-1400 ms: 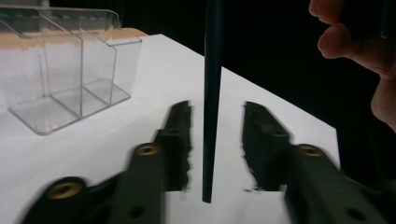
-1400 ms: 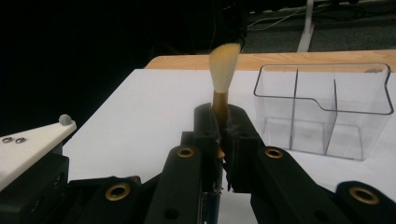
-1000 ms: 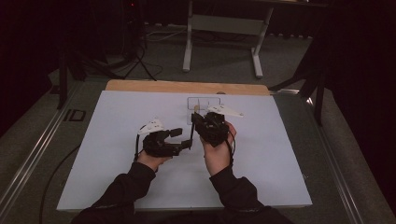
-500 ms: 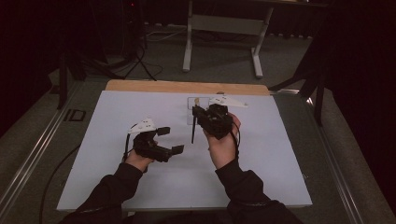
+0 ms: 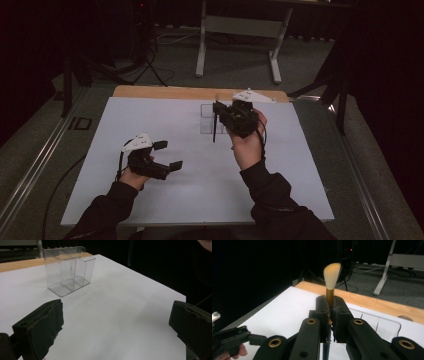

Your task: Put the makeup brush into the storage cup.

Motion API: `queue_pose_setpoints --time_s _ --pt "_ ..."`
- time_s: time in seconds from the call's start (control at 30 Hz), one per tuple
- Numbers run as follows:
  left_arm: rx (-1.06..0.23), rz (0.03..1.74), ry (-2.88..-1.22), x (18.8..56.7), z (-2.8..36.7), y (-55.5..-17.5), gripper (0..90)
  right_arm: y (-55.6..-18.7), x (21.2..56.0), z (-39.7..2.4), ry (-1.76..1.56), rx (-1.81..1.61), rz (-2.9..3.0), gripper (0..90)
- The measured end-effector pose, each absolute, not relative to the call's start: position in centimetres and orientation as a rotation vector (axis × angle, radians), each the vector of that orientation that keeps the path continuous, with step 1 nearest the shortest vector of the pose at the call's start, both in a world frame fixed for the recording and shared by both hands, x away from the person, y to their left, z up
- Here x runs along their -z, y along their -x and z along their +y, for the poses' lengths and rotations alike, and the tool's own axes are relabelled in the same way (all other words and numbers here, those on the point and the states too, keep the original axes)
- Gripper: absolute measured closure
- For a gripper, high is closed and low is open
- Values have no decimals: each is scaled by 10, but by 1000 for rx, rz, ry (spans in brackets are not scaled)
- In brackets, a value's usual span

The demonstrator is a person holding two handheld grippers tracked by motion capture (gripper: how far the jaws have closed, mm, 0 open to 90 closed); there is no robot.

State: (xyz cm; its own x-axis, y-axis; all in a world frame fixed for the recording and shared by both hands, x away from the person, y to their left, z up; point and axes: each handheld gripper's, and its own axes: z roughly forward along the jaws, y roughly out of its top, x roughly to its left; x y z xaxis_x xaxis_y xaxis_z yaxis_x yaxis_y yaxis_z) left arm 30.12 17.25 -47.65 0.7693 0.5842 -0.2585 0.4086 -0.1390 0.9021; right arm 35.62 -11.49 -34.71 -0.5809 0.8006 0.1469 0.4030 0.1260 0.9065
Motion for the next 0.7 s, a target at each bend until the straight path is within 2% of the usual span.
queue_pose_setpoints --time_s 0.7 --pt "-267 820 -1672 496 211 -276 0 -382 328 -130 -1097 -1470 1973 843"
